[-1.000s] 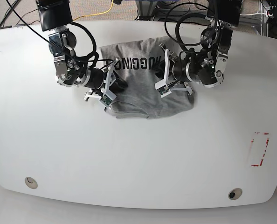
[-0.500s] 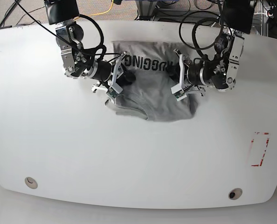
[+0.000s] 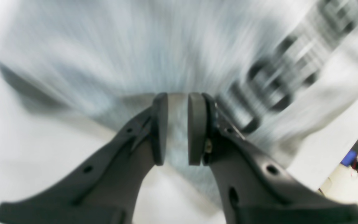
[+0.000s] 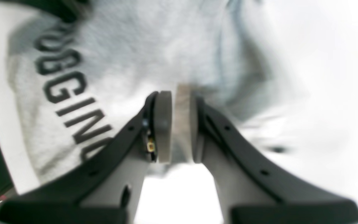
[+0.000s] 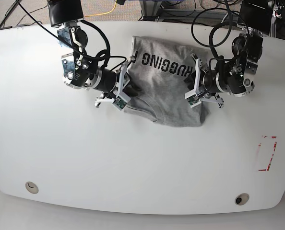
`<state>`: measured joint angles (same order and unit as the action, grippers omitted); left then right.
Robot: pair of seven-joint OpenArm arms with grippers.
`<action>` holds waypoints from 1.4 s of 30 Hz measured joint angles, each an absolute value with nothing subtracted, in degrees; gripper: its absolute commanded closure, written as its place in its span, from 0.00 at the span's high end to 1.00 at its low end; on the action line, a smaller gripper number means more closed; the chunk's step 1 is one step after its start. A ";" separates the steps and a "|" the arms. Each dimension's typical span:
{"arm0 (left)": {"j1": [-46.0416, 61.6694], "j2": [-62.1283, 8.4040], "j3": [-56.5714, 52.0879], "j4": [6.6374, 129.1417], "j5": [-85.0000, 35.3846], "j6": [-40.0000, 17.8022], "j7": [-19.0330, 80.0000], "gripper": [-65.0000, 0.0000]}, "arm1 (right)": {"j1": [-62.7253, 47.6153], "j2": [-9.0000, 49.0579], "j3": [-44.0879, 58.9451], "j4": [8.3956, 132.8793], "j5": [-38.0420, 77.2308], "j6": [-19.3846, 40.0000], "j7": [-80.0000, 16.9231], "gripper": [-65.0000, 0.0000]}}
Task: Layout the t-shirt on the table in an organized manner, then fold the t-shirt properly
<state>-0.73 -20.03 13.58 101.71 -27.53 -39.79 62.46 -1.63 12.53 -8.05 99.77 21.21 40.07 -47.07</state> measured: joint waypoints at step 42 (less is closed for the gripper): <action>6.94 -1.13 27.83 83.59 -27.94 -9.50 23.81 0.16 | -9.30 19.03 14.44 107.57 22.24 40.07 -52.73 0.15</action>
